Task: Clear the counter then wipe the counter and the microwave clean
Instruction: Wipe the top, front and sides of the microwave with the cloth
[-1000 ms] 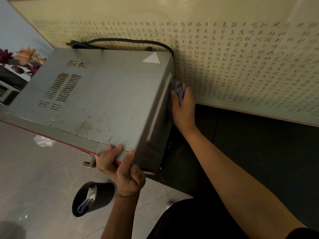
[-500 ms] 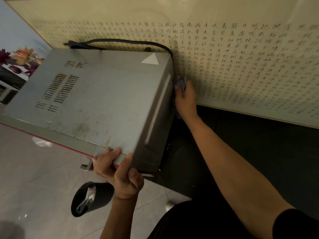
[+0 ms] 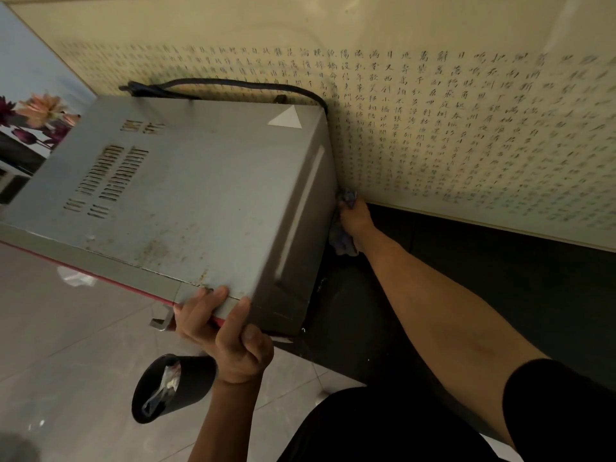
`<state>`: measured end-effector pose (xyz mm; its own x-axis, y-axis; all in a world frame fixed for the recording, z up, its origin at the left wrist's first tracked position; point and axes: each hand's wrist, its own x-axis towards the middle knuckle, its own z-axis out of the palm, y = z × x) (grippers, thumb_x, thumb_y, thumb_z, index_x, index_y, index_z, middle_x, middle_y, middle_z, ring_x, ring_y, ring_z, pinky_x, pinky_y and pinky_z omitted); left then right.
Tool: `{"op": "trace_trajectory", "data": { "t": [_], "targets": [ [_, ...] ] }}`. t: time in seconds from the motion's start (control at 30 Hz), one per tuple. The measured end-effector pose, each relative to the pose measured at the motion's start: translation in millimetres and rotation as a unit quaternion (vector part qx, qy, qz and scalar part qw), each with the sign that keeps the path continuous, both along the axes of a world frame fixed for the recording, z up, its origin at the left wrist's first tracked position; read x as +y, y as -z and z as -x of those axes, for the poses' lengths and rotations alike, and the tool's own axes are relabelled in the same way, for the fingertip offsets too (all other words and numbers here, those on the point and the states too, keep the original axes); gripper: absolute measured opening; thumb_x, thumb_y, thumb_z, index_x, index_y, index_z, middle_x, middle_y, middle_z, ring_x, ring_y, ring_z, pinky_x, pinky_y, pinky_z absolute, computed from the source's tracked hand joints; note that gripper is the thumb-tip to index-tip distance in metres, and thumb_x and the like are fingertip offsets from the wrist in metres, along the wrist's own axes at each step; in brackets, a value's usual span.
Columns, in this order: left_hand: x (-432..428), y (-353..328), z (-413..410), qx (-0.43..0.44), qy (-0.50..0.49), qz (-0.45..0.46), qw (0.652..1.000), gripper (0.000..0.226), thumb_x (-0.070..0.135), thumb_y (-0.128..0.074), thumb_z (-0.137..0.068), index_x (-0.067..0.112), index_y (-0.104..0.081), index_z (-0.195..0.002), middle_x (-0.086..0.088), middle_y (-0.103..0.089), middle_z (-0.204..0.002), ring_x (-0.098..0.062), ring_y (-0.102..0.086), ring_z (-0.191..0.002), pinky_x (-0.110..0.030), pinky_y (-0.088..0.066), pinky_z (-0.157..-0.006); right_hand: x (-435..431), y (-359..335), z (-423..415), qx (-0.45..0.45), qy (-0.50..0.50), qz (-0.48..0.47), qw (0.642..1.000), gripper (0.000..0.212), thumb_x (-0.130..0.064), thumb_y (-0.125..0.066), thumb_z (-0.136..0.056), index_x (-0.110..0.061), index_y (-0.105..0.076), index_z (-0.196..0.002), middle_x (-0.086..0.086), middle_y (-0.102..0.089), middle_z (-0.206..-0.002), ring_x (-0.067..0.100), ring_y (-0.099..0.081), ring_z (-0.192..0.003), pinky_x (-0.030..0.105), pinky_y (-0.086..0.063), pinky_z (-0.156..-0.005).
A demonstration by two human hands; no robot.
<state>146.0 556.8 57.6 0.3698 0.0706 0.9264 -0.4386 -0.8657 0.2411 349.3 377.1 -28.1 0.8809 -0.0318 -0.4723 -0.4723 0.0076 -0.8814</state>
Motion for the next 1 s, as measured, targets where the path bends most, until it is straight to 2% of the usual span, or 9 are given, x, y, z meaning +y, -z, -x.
{"op": "trace_trajectory", "data": {
  "t": [0.1, 0.23, 0.3, 0.43, 0.5, 0.6, 0.7, 0.87, 1.0],
  "targets": [
    [0, -2, -1, 0.001, 0.001, -0.006, 1.000, 0.023, 0.037, -0.034, -0.103, 0.026, -0.047, -0.119, -0.004, -0.044, -0.124, -0.012, -0.040, -0.128, -0.060, -0.035, -0.088, 1, -6, 0, -0.005, 0.012, 0.013, 1.000, 0.037, -0.018, -0.045, -0.105, -0.007, -0.045, -0.140, 0.013, -0.054, -0.137, 0.025, -0.052, -0.123, 0.032, -0.041, -0.104],
    [0, 1, 0, -0.009, 0.001, -0.006, 1.000, 0.023, 0.037, -0.034, -0.103, 0.026, -0.047, -0.118, -0.004, -0.044, -0.123, -0.012, -0.040, -0.128, -0.057, -0.035, -0.089, 3, -40, 4, -0.147, 0.040, 0.039, 0.988, 0.030, -0.022, -0.049, -0.103, -0.006, -0.054, -0.127, 0.011, -0.061, -0.124, 0.022, -0.056, -0.117, 0.044, -0.044, -0.108],
    [0, 2, -1, -0.009, 0.004, -0.002, 1.000, 0.023, 0.037, -0.034, -0.103, 0.026, -0.047, -0.118, -0.004, -0.043, -0.123, -0.011, -0.040, -0.129, -0.057, -0.034, -0.089, 5, -70, 4, -0.219, 0.049, 0.045, 0.974, 0.029, -0.025, -0.050, -0.103, -0.009, -0.054, -0.127, 0.005, -0.058, -0.135, 0.019, -0.055, -0.123, 0.035, -0.045, -0.107],
    [2, 4, -4, -0.021, 0.007, -0.001, 1.000, 0.023, 0.037, -0.034, -0.102, 0.026, -0.047, -0.117, 0.004, -0.049, -0.129, -0.012, -0.040, -0.129, -0.056, -0.033, -0.092, 5, -122, 1, -0.350, 0.061, 0.101, 0.929, 0.013, -0.028, -0.052, -0.102, -0.019, -0.052, -0.111, 0.001, -0.063, -0.106, 0.005, -0.060, -0.092, 0.019, -0.049, -0.078],
    [1, 4, -2, -0.020, 0.010, -0.006, 1.000, 0.022, 0.037, -0.034, -0.103, 0.026, -0.047, -0.117, 0.013, -0.046, -0.141, -0.013, -0.040, -0.128, -0.063, -0.033, -0.088, 5, -123, 0, -0.376, 0.060, 0.111, 0.918, 0.017, -0.028, -0.052, -0.102, -0.016, -0.052, -0.115, 0.003, -0.062, -0.107, 0.007, -0.060, -0.095, 0.016, -0.048, -0.079],
    [0, 2, -1, -0.020, 0.009, -0.013, 1.000, 0.022, 0.038, -0.034, -0.104, 0.026, -0.047, -0.117, 0.016, -0.043, -0.144, -0.013, -0.041, -0.129, -0.066, -0.033, -0.086, 5, -100, -4, -0.337, 0.076, 0.083, 0.935, 0.025, -0.027, -0.049, -0.104, -0.009, -0.054, -0.121, 0.005, -0.063, -0.113, 0.003, -0.060, -0.101, 0.017, -0.049, -0.087],
    [1, 2, -3, -0.021, 0.012, -0.014, 1.000, 0.022, 0.037, -0.035, -0.103, 0.025, -0.047, -0.117, 0.015, -0.043, -0.144, -0.014, -0.041, -0.128, -0.060, -0.033, -0.090, 3, -68, -7, -0.250, 0.049, 0.091, 0.963, 0.033, -0.021, -0.045, -0.105, -0.005, -0.051, -0.134, 0.013, -0.058, -0.135, 0.016, -0.056, -0.121, 0.031, -0.045, -0.105],
    [2, 3, 1, -0.013, 0.015, -0.017, 1.000, 0.021, 0.032, -0.035, -0.103, 0.024, -0.047, -0.118, 0.010, -0.046, -0.136, -0.014, -0.040, -0.129, -0.057, -0.032, -0.094, 3, -16, 6, -0.054, 0.013, 0.037, 0.998, 0.038, -0.017, -0.039, -0.107, -0.006, -0.041, -0.144, 0.012, -0.052, -0.138, 0.014, -0.048, -0.117, 0.023, -0.036, -0.094],
    [2, 3, -2, -0.019, 0.011, -0.011, 1.000, 0.023, 0.037, -0.034, -0.103, 0.025, -0.047, -0.118, 0.006, -0.048, -0.132, -0.013, -0.040, -0.129, -0.051, -0.032, -0.098, 4, 5, 12, 0.029, -0.009, 0.021, 0.999, 0.040, -0.020, -0.039, -0.107, -0.007, -0.038, -0.144, 0.015, -0.052, -0.140, 0.024, -0.051, -0.118, 0.032, -0.042, -0.098]
  ]
}}
